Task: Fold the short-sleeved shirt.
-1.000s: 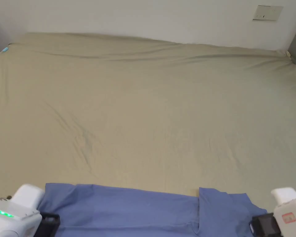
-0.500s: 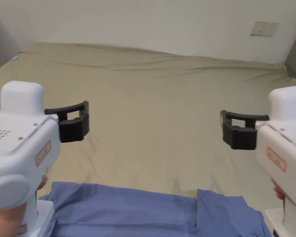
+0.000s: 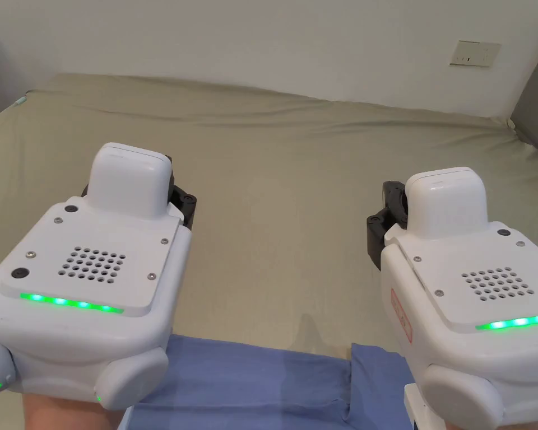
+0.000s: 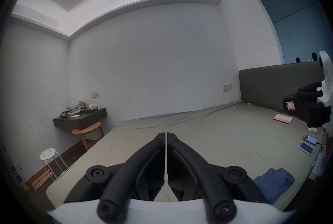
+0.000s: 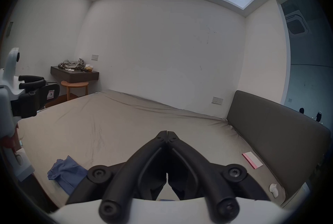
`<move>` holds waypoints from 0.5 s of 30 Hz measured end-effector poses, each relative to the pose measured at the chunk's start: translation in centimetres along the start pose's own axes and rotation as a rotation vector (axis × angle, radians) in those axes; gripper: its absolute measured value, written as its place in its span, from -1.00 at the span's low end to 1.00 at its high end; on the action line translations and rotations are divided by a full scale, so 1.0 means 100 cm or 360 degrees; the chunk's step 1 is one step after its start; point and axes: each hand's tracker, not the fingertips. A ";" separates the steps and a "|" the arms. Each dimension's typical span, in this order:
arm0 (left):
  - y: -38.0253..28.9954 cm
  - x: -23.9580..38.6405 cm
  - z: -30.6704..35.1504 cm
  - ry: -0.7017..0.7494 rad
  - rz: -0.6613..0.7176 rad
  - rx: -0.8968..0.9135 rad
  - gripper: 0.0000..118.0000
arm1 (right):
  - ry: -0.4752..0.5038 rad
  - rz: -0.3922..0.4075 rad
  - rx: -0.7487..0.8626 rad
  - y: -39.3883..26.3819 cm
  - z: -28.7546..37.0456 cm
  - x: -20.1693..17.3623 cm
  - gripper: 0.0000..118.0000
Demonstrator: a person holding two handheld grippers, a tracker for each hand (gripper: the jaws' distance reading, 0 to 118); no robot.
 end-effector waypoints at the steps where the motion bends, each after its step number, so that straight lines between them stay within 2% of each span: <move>1: 0.000 0.000 -0.001 -0.0001 0.0001 -0.0005 -0.99 | -0.0012 0.0004 0.0001 -0.001 -0.002 0.001 -1.00; 7: -0.008 -0.006 -0.014 -0.0057 0.0013 -0.0109 -0.99 | -0.0014 0.0017 -0.0041 -0.005 -0.008 -0.010 -1.00; 12: -0.056 -0.025 -0.042 -0.0208 0.0068 -0.0466 -0.99 | 0.0030 0.0042 -0.0148 -0.025 -0.023 -0.010 -1.00; 15: -0.102 -0.045 -0.053 -0.0321 0.0174 -0.0733 -0.99 | 0.0043 0.0058 -0.0227 -0.039 -0.032 -0.010 -1.00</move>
